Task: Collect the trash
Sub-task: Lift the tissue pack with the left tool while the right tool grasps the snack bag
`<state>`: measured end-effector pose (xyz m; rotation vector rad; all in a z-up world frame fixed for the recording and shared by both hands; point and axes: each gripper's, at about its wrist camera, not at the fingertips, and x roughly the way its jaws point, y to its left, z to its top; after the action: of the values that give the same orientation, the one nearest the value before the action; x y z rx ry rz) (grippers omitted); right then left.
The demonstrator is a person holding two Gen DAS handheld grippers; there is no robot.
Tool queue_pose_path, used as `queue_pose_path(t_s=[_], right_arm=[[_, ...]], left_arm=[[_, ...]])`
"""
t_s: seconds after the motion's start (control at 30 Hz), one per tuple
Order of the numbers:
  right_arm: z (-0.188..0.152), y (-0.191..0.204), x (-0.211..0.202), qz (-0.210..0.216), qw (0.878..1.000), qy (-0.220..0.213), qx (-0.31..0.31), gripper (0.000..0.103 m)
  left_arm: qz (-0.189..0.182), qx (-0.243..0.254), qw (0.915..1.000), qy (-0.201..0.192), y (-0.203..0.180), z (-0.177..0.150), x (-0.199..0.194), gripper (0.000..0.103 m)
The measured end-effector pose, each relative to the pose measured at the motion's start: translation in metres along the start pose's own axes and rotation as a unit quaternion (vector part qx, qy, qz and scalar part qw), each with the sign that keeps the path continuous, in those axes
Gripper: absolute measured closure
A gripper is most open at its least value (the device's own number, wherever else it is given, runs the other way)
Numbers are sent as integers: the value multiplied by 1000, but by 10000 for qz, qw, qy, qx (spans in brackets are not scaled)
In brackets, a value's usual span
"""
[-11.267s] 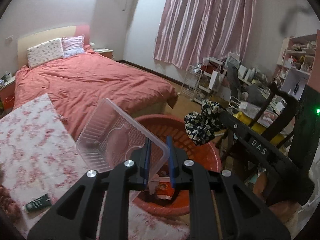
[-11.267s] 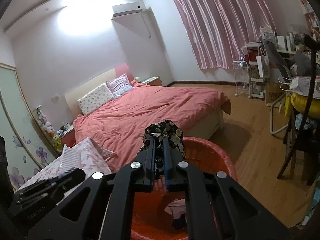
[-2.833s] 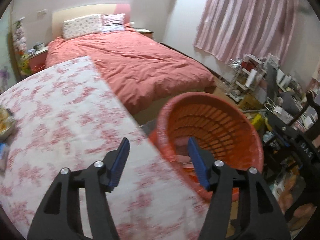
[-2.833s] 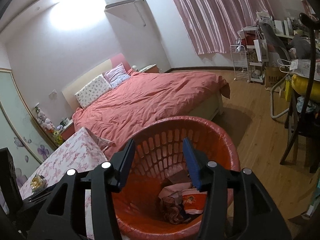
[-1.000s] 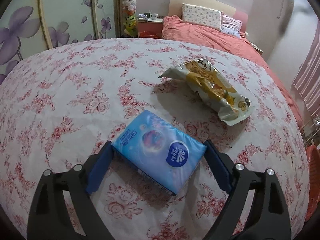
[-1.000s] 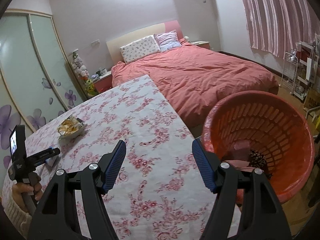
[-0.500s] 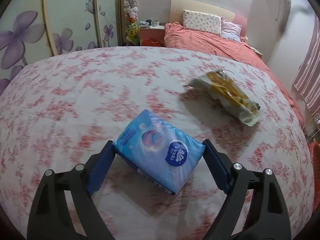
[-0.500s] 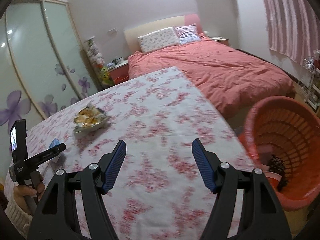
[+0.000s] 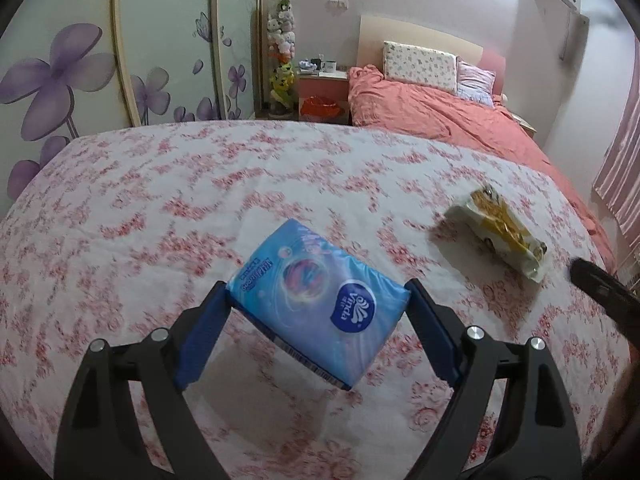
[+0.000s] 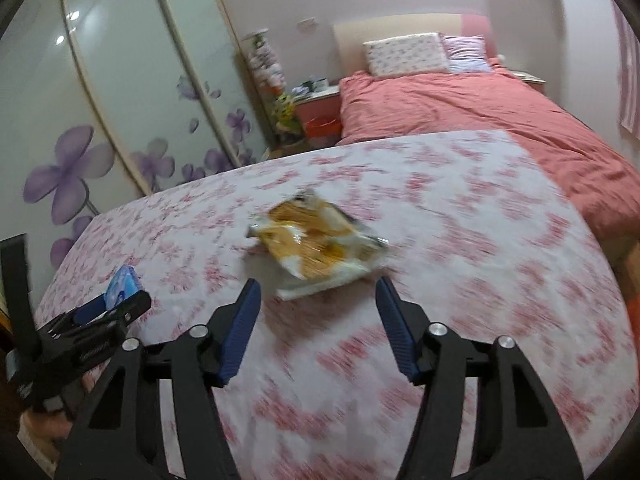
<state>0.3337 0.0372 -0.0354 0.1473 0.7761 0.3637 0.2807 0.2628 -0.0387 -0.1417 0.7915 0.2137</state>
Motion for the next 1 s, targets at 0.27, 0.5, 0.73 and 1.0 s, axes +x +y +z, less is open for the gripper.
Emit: queue_pose_path(t_s=[0.27,0.5,0.73,1.0], right_arm=[[2,28,41,-611,9953,373,-652,60],[-4,4,12,-675,9966,190,-441,97],[-7,-36,-43,-480,9984,-266,159,99],[-15,-62,-128,-458,9915,-1101,513,99]], left_arm=[[-13,34,9999,-95,8,8,-4,18],[-140,68,9998,-103,-2,6,-9,18],[-427,198,9986,-243,-33,4,-33,18],[-899,500,9934,-507,-80,3,-75,18]])
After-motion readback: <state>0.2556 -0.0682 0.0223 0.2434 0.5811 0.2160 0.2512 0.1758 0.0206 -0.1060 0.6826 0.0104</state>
